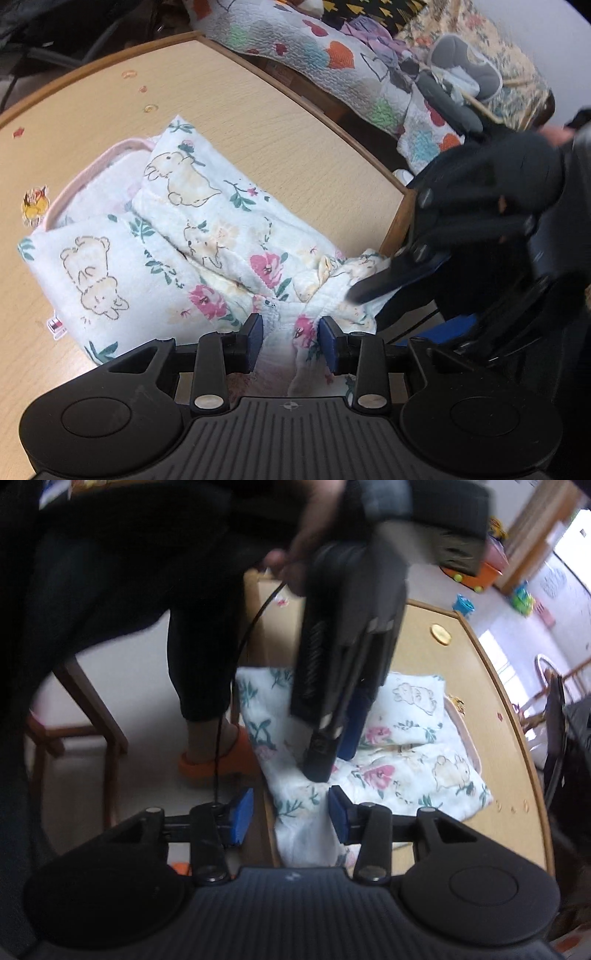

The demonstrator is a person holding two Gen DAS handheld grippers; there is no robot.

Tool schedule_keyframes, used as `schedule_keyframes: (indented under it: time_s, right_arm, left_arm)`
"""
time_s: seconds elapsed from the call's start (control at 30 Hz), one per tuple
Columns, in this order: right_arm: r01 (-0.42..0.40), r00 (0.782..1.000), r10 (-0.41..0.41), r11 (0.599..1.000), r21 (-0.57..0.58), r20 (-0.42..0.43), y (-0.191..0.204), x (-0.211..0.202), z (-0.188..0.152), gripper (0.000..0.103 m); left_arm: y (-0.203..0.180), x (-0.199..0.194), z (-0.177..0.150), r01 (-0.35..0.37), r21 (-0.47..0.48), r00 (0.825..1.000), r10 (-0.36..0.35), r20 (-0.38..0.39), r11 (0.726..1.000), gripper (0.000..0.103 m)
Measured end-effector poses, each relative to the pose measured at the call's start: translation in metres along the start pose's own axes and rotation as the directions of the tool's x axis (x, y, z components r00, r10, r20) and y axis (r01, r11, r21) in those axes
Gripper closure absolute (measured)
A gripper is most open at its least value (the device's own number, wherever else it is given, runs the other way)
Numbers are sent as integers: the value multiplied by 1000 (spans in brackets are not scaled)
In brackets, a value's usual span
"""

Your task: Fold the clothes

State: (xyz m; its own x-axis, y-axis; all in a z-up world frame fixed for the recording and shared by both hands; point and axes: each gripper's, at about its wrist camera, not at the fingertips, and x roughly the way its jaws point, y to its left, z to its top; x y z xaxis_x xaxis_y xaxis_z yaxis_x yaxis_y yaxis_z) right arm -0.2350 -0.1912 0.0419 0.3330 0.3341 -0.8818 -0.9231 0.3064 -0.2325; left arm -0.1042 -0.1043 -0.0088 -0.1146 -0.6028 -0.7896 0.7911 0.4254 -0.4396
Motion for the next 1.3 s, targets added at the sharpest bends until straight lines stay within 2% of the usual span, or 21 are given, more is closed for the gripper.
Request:
schedule_keyframes:
  time_s: [0.07,0.13,0.3,0.37,0.43,0.53,0.6,0.7,0.83,0.9,1.03,1.17,1.3]
  right_arm:
    - [24,1000,-24,1000,-16,-10,1,7,-1,59]
    - [11,1000,-11,1000,17,-20,-4,12,-2,59]
    - [-5,999,8,998,59,-41,-18,14,-2,67]
    - [-21,998,26,996,83,-50,-25,16,0,75]
    - [-34,997,41,994,102,-63,-31,18,2,79]
    - [-58,994,69,990,125,-83,-38,21,6,81]
    - [-76,992,90,986,147,-90,-42,23,8,81]
    - [-104,988,124,975,194,-94,-51,25,8,81]
    - [-140,982,168,953,267,-85,-63,28,5,81]
    - [-148,981,179,945,292,-81,-67,29,3,81]
    - [-165,977,199,928,335,-71,-72,30,1,81]
    - [-193,972,230,900,392,-51,-83,31,-2,81]
    - [-221,966,259,867,447,-23,-93,33,-8,81]
  left_arm:
    - [6,3,-1,17,-34,1000,-17,15,999,66]
    - [8,6,-4,22,-32,999,-21,29,999,66]
    - [8,5,-19,26,-42,997,-23,78,999,66]
    - [6,-3,-23,13,-15,995,-12,99,1000,66]
    - [6,-23,-30,-12,25,992,9,123,1000,65]
    - [1,-55,-39,-76,94,982,59,178,993,49]
    - [-7,-70,-41,-103,157,975,68,211,982,48]
    - [-28,-88,-47,-159,260,970,102,219,952,42]
    - [-61,-91,-58,-202,429,974,136,180,880,41]
    - [-72,-86,-63,-209,479,976,155,150,852,41]
    - [-79,-70,-77,-252,542,967,234,104,802,41]
    - [-79,-64,-82,-284,536,958,260,122,795,41]
    - [-78,-58,-87,-337,583,935,337,114,739,41]
